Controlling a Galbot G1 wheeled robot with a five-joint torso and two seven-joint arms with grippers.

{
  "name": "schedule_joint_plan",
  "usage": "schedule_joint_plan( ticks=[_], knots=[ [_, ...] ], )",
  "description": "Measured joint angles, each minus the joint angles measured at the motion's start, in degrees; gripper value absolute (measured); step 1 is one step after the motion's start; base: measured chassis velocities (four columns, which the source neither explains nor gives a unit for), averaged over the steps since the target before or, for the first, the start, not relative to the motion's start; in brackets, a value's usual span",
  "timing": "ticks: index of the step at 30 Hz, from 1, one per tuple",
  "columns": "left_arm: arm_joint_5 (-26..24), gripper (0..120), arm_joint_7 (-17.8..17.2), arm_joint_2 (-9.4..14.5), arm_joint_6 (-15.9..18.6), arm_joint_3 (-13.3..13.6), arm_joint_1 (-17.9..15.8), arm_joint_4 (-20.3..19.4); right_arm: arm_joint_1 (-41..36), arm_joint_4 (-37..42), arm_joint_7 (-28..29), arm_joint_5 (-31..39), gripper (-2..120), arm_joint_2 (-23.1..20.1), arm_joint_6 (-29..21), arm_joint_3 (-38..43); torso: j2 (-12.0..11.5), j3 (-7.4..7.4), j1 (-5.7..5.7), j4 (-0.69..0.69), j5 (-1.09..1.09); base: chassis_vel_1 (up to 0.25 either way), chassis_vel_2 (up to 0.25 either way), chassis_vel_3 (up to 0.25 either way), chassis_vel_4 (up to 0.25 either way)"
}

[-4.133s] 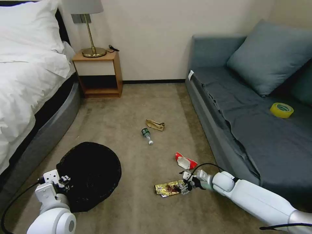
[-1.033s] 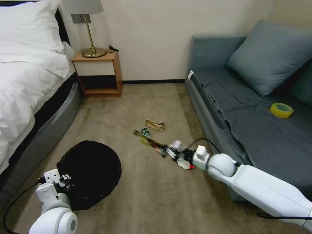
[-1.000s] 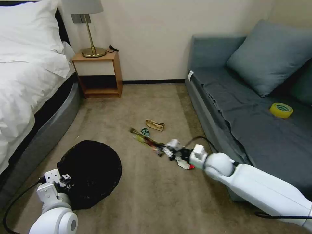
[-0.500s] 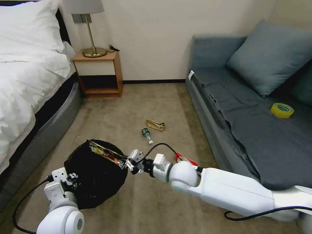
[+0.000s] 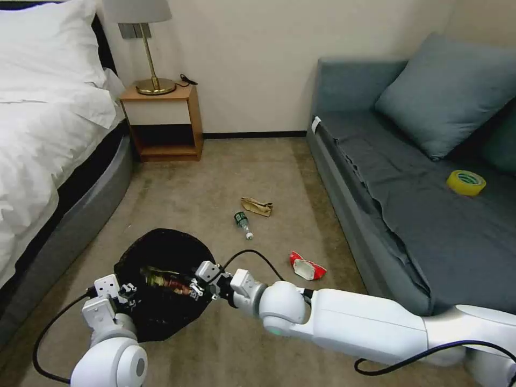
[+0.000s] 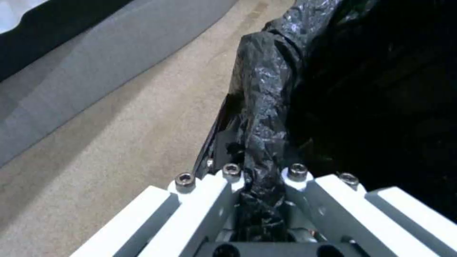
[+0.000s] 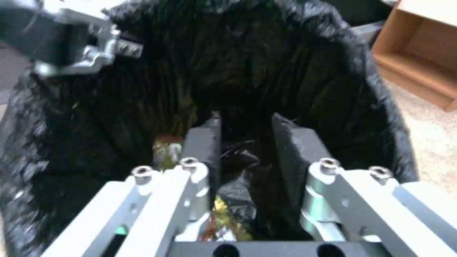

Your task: Pick up the trash bin, then pick up the garbage on the floor and place it into the trash bin.

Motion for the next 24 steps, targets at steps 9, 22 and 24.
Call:
schedule_joint_plan(
  ticks=[9, 22, 24],
  knots=[
    [-0.5, 2, 0.1, 0.8, -0.1, -0.4, -0.1, 0.3, -6.7, 7.4, 2.7, -2.3, 70, -9.7, 0.0, 17.2, 0.0, 0.00, 0.00, -0.02, 0.02, 0.000, 0.000, 0.000, 0.000],
    [-1.4, 2, 0.3, 1.5, -0.6, -1.4, -0.1, 0.1, -40.9, 26.3, 11.2, -16.1, 100, -14.7, 2.3, 59.7, 0.0, -0.01, 0.00, -0.01, 0.00, 0.000, 0.000, 0.000, 0.000],
    [-1.7, 2, 0.3, 1.7, -0.7, -1.7, 0.0, -0.1, -47.2, 28.9, 13.0, -18.7, 100, -12.8, 1.7, 65.0, 0.0, -0.01, 0.00, -0.02, 0.01, 0.000, 0.000, 0.000, 0.000]
  ],
)
